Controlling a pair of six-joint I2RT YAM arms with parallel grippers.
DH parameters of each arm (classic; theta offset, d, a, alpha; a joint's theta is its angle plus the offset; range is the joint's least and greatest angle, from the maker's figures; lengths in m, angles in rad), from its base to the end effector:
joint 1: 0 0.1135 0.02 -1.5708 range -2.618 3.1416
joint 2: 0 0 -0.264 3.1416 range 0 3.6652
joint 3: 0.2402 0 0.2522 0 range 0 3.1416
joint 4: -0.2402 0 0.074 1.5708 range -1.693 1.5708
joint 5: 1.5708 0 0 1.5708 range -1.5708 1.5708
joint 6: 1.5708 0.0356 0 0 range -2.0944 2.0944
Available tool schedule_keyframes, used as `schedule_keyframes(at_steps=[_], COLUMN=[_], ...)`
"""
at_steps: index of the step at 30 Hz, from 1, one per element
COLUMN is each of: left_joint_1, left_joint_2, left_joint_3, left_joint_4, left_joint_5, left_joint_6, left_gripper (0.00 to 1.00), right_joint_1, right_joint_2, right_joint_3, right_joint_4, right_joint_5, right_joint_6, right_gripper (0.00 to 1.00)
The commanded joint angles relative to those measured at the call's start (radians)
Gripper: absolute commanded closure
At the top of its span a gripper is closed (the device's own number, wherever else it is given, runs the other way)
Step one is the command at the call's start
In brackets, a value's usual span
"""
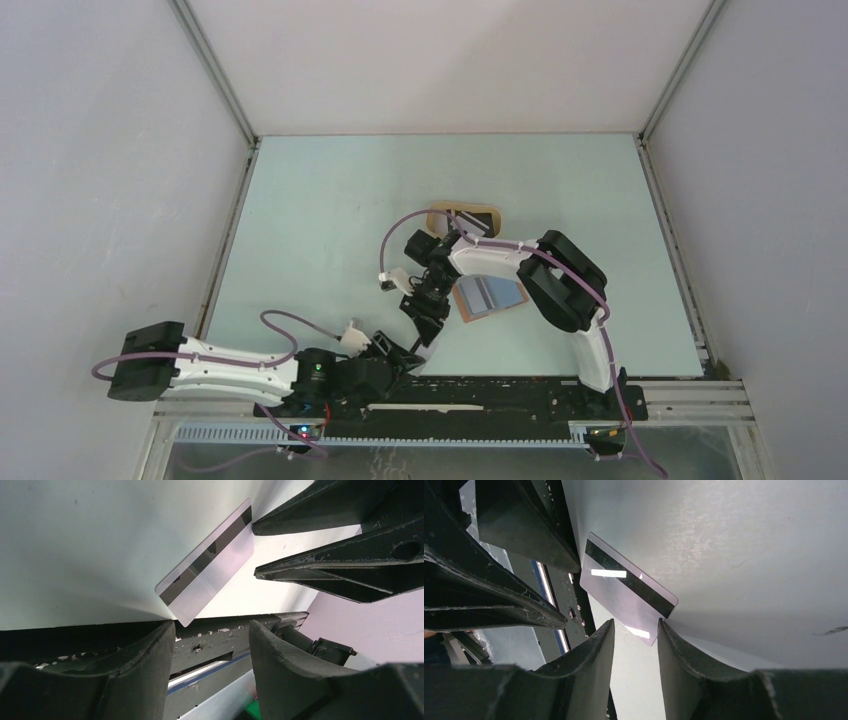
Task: Put the credit cards into the card holder
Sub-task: Move the credit card to the center of the board.
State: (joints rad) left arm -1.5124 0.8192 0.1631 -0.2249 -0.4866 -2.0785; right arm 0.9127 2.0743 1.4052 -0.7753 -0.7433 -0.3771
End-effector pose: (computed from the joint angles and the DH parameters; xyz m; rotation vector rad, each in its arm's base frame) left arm 0.0246 -0.1364 0.1231 -0.9587 2.4572 -1.0654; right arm 0.2191 0.3228 0.1404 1.7697 -2.2359 -1.1192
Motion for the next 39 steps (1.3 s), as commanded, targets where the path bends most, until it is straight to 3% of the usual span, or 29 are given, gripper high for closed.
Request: schedule_keyframes(at_steps=[1, 10, 18, 29, 39], left_joint_1=[-0.026, -0.073, -0.081, -0.080, -0.074], left_joint_2=[0.028, 0.043, 0.028, -0.114, -0.090], left_joint_3=[0.016, 0.000, 0.005, 0.061, 0.041], left_joint_4=[0.035, 0.047, 0.030, -0.221, -0.171], left_joint_5=[0.010, -0.007, 0.017, -0.088, -0.157], left_joint_6=[-0.473, -0.599, -0.621, -0.632, -0.647], left_gripper=[0.39, 0.39, 0.38, 0.36, 0.34], right_joint_1=[0.009, -0.003, -0.019, -0.023, -0.026], right_joint_2=[0.008, 0.013, 0.016, 0.014, 0.021], right_joint_3=[-0.002, -0.002, -0.002, -0.001, -0.002], right_joint_4=[0.012, 0.009, 0.011, 0.018, 0.017], right_joint_5=[-0.035, -0.063, -0.059, -0.059, -0.071], right_joint_6=[0.017, 0.027, 0.032, 0.041, 0.054], right_gripper=[0.55, 0.55, 0.55, 0.55, 0.55])
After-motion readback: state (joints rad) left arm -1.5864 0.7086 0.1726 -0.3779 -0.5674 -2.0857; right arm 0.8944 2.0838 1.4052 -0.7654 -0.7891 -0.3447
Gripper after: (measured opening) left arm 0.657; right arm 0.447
